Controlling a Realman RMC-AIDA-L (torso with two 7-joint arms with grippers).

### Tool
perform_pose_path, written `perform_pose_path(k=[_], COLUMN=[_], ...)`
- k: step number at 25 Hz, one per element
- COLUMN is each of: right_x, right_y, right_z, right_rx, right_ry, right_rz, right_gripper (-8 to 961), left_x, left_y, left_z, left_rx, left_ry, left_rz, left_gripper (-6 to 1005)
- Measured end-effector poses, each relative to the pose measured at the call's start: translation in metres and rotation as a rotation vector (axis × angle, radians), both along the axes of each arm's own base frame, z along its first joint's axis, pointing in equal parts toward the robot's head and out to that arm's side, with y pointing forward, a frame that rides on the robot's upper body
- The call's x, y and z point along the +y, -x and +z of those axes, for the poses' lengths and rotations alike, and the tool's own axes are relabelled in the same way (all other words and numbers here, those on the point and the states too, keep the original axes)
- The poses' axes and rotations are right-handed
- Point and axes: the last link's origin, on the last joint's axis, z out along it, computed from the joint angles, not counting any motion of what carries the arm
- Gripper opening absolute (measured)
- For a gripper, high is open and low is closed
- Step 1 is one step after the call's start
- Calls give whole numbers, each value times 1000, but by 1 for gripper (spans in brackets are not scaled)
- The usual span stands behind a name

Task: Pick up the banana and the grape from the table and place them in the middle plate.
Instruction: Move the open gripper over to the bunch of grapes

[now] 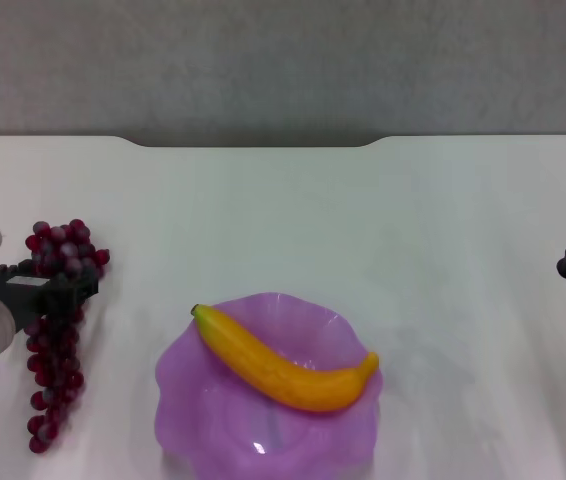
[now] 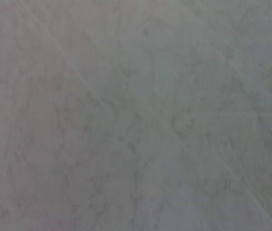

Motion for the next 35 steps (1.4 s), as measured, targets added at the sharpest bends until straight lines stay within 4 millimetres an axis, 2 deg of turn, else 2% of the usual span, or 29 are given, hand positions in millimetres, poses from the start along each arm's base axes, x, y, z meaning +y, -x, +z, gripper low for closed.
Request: perform_pose_path(k=[6,23,35], right_x=[0,-3,-3], right_y=[0,2,2], right_z=[0,-3,-3], right_rx=[0,-2,-1], right_ry=[0,12,11], right_rz=[1,14,14], right_gripper=[-1,0,0], left_x=[-1,2,1], left_y=[0,18,14], left_z=[-4,-10,-20], left_rx=[12,43,54], left_ry=[12,5,47], left_rz=[-6,30,13], left_gripper=[878,877,878])
